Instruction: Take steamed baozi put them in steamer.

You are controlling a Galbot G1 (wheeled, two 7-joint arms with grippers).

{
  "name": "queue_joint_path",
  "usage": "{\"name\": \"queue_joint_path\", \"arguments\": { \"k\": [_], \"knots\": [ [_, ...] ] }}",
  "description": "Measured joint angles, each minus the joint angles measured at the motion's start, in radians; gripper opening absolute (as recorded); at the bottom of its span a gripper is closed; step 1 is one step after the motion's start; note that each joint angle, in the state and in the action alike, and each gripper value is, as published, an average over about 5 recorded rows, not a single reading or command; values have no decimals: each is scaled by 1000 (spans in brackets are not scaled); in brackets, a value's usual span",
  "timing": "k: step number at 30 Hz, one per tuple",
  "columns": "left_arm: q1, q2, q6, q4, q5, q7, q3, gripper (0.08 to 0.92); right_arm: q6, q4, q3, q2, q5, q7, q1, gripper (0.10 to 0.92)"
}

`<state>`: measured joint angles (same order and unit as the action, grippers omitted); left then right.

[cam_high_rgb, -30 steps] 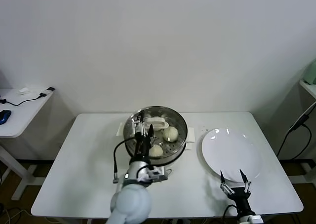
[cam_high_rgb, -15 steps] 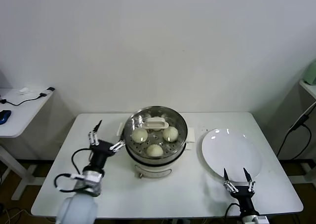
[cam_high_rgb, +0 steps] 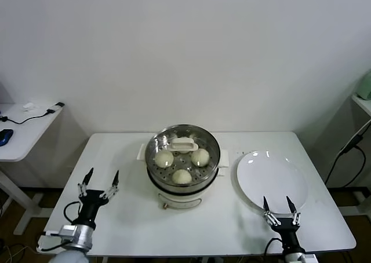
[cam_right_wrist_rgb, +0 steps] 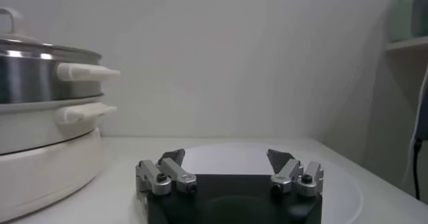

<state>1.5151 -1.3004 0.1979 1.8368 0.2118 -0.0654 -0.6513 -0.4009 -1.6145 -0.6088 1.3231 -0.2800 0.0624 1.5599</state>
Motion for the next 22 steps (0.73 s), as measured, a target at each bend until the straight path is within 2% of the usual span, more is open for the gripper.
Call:
{"name": "queue_joint_path", "arguments": {
  "k": [10,22],
  "knots": [
    [30,1,91,-70,39,-9,3,823,4,1,0,0,-16,9,0,823],
    [44,0,135,-100,40,-9,8,823,2,-1,0,2,-19,11,4,823]
  ]
}}
